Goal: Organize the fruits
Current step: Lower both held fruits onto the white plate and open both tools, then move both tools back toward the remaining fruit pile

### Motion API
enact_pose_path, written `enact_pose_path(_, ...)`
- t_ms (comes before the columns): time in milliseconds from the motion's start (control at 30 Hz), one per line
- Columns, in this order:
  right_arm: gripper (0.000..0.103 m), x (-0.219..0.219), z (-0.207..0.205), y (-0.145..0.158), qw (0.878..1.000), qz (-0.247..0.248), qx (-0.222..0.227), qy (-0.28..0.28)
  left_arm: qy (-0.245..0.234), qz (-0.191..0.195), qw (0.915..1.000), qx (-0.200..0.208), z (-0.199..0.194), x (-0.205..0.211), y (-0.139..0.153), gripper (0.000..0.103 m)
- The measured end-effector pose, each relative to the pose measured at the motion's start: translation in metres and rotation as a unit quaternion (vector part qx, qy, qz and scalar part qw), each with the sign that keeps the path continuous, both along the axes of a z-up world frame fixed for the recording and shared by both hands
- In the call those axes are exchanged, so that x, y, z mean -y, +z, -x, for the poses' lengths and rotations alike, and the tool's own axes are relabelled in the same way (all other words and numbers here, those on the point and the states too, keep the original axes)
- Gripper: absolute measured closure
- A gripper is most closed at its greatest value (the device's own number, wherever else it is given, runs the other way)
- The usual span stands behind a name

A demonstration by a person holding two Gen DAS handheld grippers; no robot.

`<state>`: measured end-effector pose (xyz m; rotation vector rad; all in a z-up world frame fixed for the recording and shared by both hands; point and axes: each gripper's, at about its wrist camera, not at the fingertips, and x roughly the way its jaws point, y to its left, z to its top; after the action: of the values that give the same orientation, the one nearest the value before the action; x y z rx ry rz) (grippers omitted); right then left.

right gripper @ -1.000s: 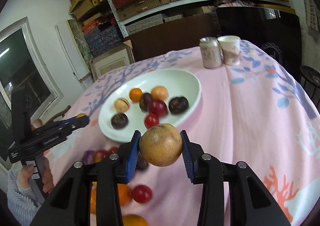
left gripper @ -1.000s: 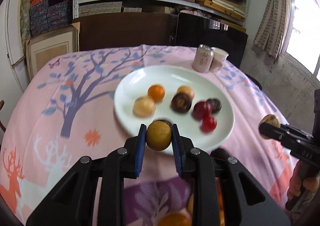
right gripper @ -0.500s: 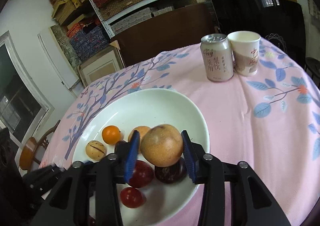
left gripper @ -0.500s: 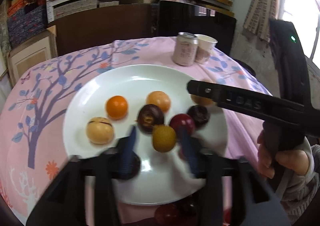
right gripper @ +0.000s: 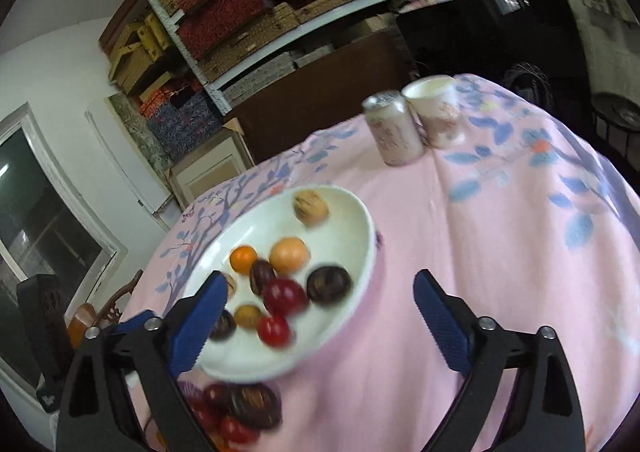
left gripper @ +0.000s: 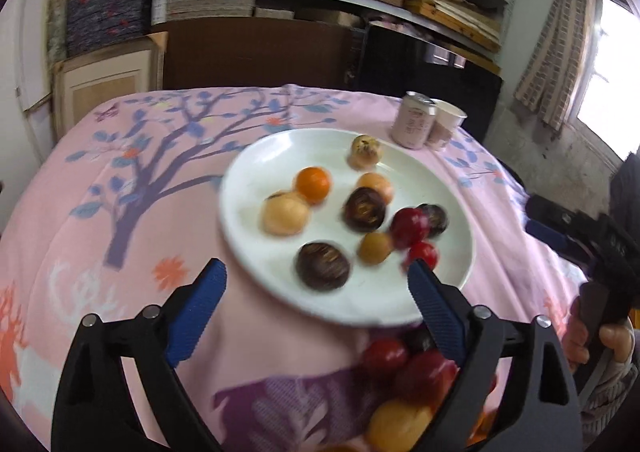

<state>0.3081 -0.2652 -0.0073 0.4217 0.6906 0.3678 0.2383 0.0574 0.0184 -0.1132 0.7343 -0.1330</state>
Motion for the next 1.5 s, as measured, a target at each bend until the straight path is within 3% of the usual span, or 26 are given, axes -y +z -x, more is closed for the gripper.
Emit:
enact_pose_path(100,0.005,0.011,0.019,-0.014,0.999,-0.004,-0.034,-0.004,0.039,0.006,0.9992,-0.009,0.025,-0.025,-0.008,0.012)
enact_pose_path(233,0.004,0.015,0.048,-0.013,1.000,0.006,-0.013,-0.013,0.072,0.024,0.9969,-0.017,0.055,-0.047,-0.018,0.009)
enact_pose_path(300,0.004,0.015,0.058,-0.013,1.000,0.011,-0.004,-0.010,0.067,0.023,0.9972,-0.022,0.067,-0.046,-0.023,0.009)
enact_pose_path(533,0.003,0.006,0.083,-0.016,0.999,0.052,0.012,0.005,0.026,-0.034,0.9991,-0.007,0.102,-0.013,-0.028,0.005)
enact_pose_path(733,0.003,0.008,0.079,-0.020,0.999,0.054,-0.001,0.000,-0.011,-0.056,0.9983,0.011,0.097,0.022,-0.015,0.005)
enact_pose_path(933,0.003,0.020,0.074,-0.025,0.999,0.022,-0.022,-0.013,-0.045,-0.107,0.9932,0.011,0.078,0.069,-0.010,0.005)
enact_pose_path(1100,0.003,0.027,0.069,-0.032,0.999,-0.006,-0.045,-0.013,-0.038,-0.147,0.9884,0.000,0.060,0.080,-0.017,0.005)
enact_pose_path(1233,0.003,0.029,0.068,-0.033,0.998,-0.020,-0.056,-0.013,-0.029,-0.087,0.9956,-0.021,0.056,0.051,-0.020,0.004)
enact_pose_path(1400,0.003,0.028,0.067,-0.032,0.998,-0.024,-0.055,-0.013,0.019,-0.073,0.9967,-0.029,0.069,0.011,-0.026,0.004)
enact_pose_path(1500,0.003,0.027,0.067,-0.033,0.998,-0.025,-0.057,-0.010,0.037,-0.040,0.9973,-0.050,0.077,-0.016,-0.038,0.004)
